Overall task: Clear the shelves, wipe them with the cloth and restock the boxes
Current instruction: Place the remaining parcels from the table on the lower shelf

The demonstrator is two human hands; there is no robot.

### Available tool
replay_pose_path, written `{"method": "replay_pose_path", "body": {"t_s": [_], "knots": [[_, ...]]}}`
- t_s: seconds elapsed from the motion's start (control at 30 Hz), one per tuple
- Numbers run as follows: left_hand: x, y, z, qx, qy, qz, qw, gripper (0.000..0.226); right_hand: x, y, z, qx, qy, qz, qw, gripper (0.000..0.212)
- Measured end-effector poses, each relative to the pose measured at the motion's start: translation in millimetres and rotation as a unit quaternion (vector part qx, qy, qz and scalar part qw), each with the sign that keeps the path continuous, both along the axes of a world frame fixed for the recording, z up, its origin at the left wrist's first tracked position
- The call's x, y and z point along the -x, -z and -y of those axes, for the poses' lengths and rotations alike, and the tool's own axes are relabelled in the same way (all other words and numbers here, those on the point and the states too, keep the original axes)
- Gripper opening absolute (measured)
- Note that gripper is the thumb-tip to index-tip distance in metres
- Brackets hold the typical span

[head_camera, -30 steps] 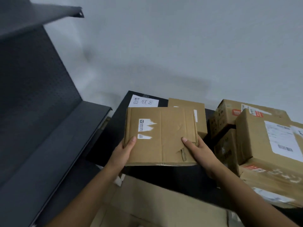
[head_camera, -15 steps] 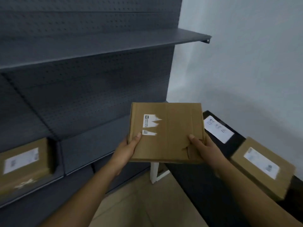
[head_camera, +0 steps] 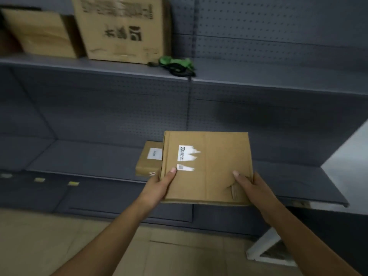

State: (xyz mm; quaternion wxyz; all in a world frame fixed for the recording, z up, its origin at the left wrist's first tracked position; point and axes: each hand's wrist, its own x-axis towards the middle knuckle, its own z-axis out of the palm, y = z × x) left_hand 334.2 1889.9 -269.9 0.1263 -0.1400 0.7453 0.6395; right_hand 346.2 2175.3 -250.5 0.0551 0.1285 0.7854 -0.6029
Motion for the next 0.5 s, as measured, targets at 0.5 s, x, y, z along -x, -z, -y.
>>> {"method": "replay_pose_path", "body": {"t_s": [0.5], "knots": [[-56, 1, 317, 0.032, -0.174, 0.0, 0.984, 0.064, 52, 0, 331, -0.018, -0.187, 0.007, 0.982, 0.055]]}}
